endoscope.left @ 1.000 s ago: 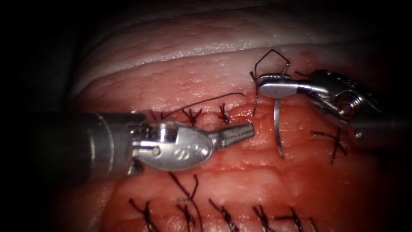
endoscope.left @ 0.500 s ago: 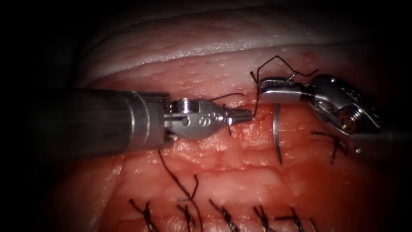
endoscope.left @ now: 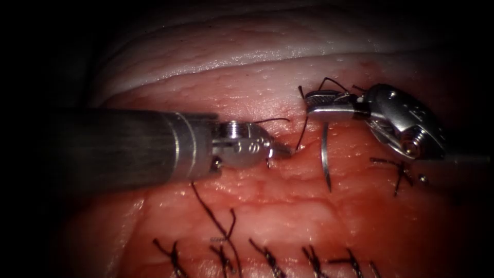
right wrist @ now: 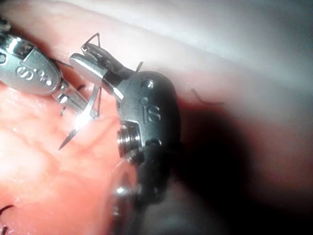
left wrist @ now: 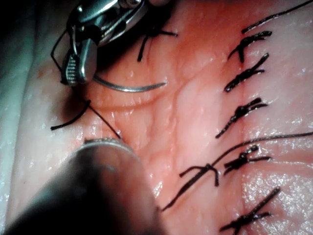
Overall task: Wound Closure
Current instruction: Widen wound with left needle holder
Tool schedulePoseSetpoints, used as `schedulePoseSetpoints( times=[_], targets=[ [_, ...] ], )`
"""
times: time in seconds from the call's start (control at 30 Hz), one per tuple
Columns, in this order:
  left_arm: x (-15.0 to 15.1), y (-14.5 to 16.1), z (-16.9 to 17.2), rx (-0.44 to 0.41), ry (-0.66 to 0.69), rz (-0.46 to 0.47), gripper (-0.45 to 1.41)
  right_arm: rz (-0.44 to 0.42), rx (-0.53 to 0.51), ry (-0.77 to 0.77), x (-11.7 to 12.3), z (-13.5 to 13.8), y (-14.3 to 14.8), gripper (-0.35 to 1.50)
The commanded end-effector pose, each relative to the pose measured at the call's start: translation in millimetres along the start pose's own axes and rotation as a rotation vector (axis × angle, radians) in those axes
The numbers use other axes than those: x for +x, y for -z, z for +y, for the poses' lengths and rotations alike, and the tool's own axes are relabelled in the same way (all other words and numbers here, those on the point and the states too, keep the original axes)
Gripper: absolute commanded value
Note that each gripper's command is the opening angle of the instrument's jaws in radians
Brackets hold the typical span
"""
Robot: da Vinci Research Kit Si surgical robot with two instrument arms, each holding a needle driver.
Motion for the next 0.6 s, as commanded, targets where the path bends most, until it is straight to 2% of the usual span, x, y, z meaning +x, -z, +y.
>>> schedulePoseSetpoints(
  times=[0.03,0.13,0.33,0.43,0.53,0.6],
  targets=[
    [0.2,-0.7,-0.2,-0.014,0.007,-0.013,-0.45,0.014,0.004,0.012,-0.7,0.5,-0.7,-0.35],
    [0.2,-0.8,-0.1,-0.053,0.021,-0.047,-0.45,0.029,0.006,0.042,-0.7,0.8,-0.8,-0.35],
    [0.1,-1.1,-0.3,-0.074,0.037,-0.072,-0.45,0.044,0.006,0.104,-1.1,0.3,-1.4,-0.35],
    [-0.1,-1.5,0.0,-0.088,0.029,-0.089,-0.2,0.046,0.006,0.127,-1.2,0.2,-1.7,-0.35],
    [-0.4,-1.9,0.4,-0.111,0.04,-0.097,0.14,0.044,0.002,0.165,-1.6,0.0,-2.3,-0.35],
    [-0.4,-2.0,0.6,-0.119,0.036,-0.104,0.24,0.036,-0.002,0.18,-1.8,0.0,-2.5,-0.35]
  ],
)
